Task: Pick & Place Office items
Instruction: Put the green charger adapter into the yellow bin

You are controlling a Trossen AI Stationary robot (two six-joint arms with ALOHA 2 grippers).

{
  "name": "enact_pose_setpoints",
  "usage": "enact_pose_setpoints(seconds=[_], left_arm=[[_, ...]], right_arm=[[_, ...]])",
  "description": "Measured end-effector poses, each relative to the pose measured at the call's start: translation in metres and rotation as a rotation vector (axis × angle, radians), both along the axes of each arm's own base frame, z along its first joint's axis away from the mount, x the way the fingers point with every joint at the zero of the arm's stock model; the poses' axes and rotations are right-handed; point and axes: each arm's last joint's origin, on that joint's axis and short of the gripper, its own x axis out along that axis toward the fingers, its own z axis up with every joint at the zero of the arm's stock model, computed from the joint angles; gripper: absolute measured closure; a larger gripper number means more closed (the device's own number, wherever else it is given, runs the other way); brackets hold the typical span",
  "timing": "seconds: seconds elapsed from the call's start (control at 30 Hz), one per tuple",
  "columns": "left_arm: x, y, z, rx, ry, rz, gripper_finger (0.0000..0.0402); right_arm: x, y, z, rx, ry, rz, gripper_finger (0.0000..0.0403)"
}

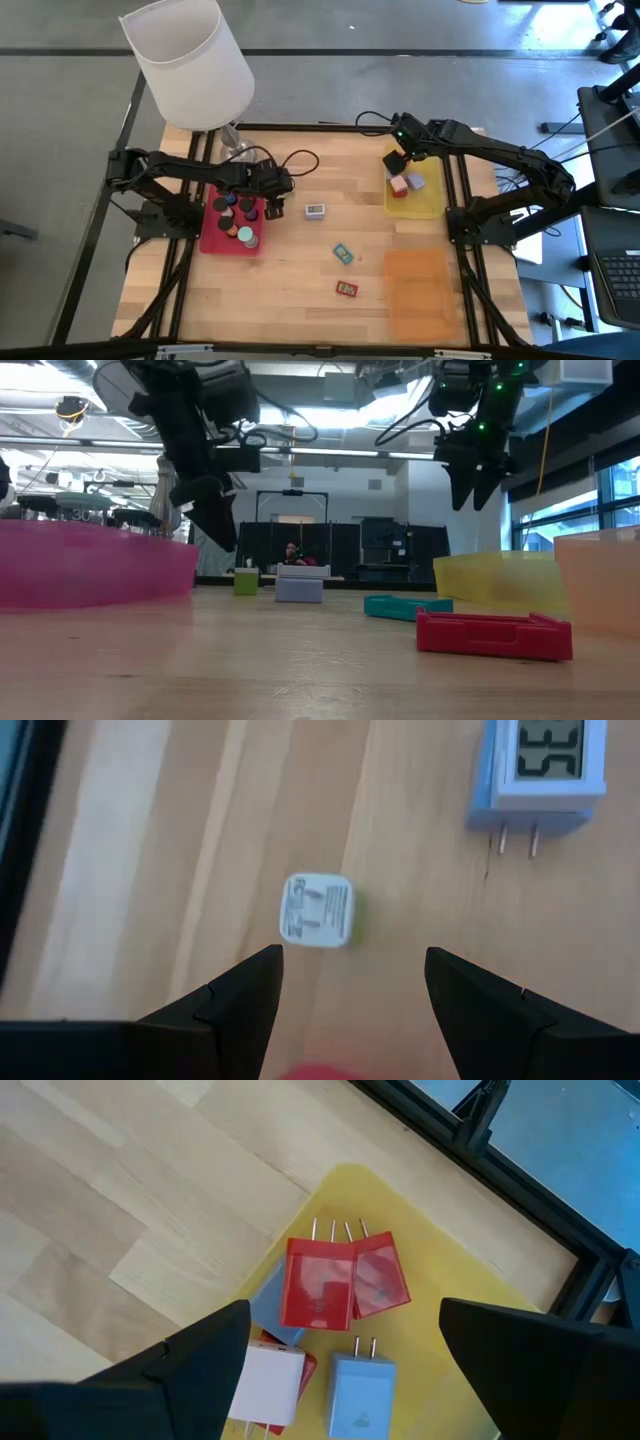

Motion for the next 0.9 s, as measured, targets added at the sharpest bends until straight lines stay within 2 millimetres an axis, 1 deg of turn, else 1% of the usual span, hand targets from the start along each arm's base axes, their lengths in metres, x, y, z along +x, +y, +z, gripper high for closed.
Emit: enact_pose_setpoints(seconds=[0.13,0.3,0.43,0.63,0.8,0.9], left_arm=[[0.004,0.003,0.002,0.035,-0.034,-0.043,0.016],[0.011,0.011,-0.005,0.048,-0.042,-0.118,0.016],[0.017,0.021,-0.016,0.057,-0.019,-0.126,0.016],[0.017,0.032,-0.033,0.028,0.039,-0.095,0.016],[0.02,0.031,-0.044,-0.018,0.056,-0.1,0.016],[0.021,0.029,-0.046,-0.004,0.071,-0.11,0.016]], right_arm=[[0.0,0.0,0.0,0.002,-0.002,0.0,0.0073],[0.0,0.0,0.0,0.006,-0.01,-0.018,0.0073],[0.0,0.0,0.0,0.006,-0.01,-0.02,0.0073],[0.0,0.0,0.0,0.007,-0.01,-0.02,0.0073],[0.0,0.0,0.0,0.006,-0.01,-0.019,0.0073],[0.0,0.0,0.0,0.006,-0.01,-0.019,0.0073]])
